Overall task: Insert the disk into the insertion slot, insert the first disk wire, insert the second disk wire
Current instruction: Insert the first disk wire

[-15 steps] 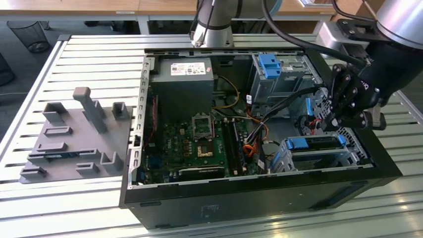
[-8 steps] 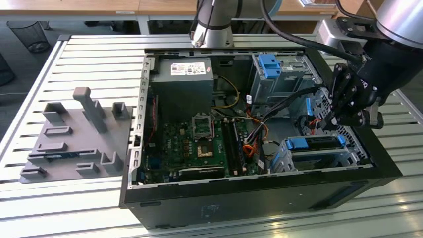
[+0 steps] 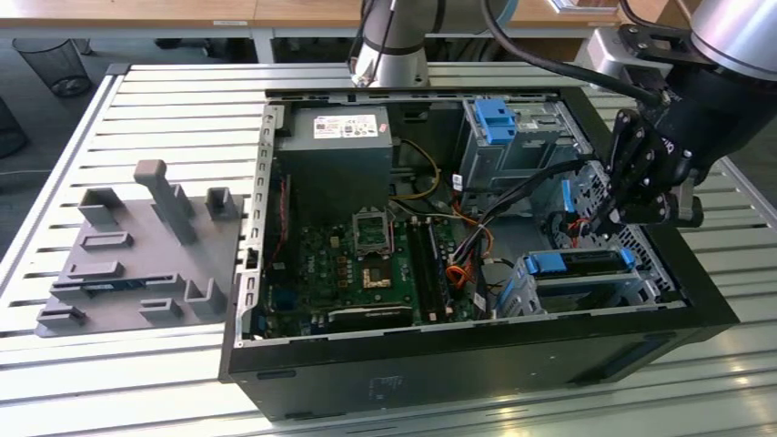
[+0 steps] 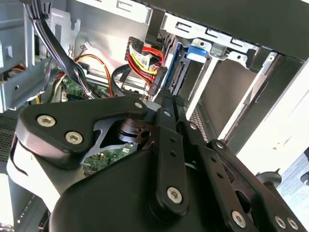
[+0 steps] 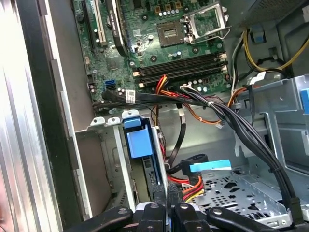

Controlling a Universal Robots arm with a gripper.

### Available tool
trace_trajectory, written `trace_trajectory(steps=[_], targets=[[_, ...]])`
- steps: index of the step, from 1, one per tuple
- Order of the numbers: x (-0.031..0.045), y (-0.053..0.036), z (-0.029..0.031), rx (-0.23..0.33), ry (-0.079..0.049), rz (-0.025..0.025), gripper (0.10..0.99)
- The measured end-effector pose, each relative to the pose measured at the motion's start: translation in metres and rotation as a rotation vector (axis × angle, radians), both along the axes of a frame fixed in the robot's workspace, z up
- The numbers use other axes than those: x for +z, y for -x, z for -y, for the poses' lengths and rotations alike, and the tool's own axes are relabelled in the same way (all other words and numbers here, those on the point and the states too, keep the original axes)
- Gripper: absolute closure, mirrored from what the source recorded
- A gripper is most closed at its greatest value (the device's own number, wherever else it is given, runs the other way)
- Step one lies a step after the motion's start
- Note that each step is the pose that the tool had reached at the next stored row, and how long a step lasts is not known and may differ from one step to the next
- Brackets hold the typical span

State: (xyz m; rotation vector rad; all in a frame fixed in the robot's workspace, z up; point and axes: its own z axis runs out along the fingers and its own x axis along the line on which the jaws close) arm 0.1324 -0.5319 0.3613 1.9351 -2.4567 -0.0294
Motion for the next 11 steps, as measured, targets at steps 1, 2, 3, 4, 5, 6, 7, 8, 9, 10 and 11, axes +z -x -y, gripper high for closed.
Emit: trace_trajectory(steps=[1,2,3,4,5,6,7,8,9,10,11], targets=[[-0.0001,-0.0009,-0.0008,-0.003,0.0,0.0,0.914],[-0.0002,-0.0016,-0.0013,-0.008,0.0,0.0,0.902],[-0.0003,-0.0022,-0.0017,-0.015,0.0,0.0,0.843],[-0.0004,-0.0027,-0.0023,-0.021,0.0,-0.0001,0.843],[-0.0005,-0.0032,-0.0029,-0.026,0.0,0.0,0.78],[-0.0006,-0.0036,-0.0035,-0.031,0.0,0.0,0.78],[-0.0008,-0.0039,-0.0043,-0.035,0.0,-0.0001,0.78],[-0.0009,-0.0043,-0.0054,-0.039,0.0,0.0,0.78],[-0.0011,-0.0046,-0.0066,-0.042,0.0,-0.0001,0.769],[-0.0013,-0.0049,-0.0081,-0.044,0.0,0.0,0.769],[-0.0018,-0.0051,-0.0099,-0.046,0.0,0.0,0.706]])
